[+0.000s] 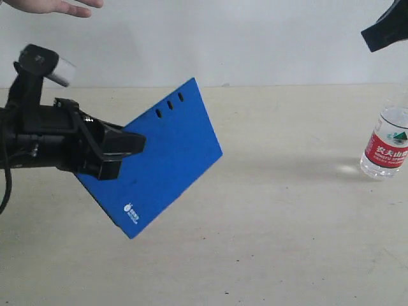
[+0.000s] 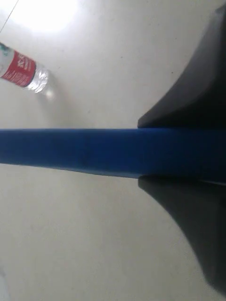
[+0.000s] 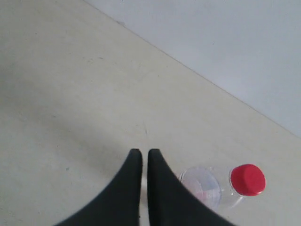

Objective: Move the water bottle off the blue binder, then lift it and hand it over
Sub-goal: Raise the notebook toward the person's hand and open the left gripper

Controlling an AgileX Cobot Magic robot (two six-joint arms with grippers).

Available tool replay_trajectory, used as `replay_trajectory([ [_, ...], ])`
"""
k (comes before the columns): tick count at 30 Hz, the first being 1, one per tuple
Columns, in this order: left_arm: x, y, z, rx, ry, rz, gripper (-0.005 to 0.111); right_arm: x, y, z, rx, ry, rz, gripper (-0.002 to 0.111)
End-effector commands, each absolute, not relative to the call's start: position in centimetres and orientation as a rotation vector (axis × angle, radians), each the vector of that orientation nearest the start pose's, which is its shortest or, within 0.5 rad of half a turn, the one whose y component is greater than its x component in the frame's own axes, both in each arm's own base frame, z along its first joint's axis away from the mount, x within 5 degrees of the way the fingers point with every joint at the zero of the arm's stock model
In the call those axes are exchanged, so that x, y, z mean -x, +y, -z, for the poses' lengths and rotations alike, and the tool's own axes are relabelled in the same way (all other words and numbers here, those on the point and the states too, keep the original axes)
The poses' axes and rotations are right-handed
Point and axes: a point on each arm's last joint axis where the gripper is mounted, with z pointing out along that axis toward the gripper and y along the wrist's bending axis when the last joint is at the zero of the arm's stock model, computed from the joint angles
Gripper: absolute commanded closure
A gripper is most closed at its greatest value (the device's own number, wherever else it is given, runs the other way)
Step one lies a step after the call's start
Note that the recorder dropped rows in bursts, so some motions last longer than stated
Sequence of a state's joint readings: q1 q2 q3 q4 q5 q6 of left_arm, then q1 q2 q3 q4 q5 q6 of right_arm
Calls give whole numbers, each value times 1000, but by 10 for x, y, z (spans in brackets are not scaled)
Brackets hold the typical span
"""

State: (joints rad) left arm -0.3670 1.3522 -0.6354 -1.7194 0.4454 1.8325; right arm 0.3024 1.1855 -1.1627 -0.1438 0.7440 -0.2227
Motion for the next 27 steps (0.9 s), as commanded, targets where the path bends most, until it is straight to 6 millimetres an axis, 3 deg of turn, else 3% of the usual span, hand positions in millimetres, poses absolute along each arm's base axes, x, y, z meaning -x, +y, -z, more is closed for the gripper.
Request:
replay_trajectory([
  [1,-223,-121,-257,-613,1963,586,102,-233,61,-385,638,2155,149,107],
  [7,-211,-107,-284,-485,1899,526,102,-235,53,-385,585,2177,247,107],
  [10,-205,-98,-294,-385,1887,390,102,-234,50,-383,572,2205,271,107],
  [16,-202,-102,-288,-243,1954,236,102,-233,49,-382,569,2225,274,107],
  [21,-206,-119,-310,-254,1800,250,102,-232,49,-381,568,2237,274,107],
  [27,-215,-132,-290,-326,1870,244,102,-230,47,-379,573,2272,297,107],
])
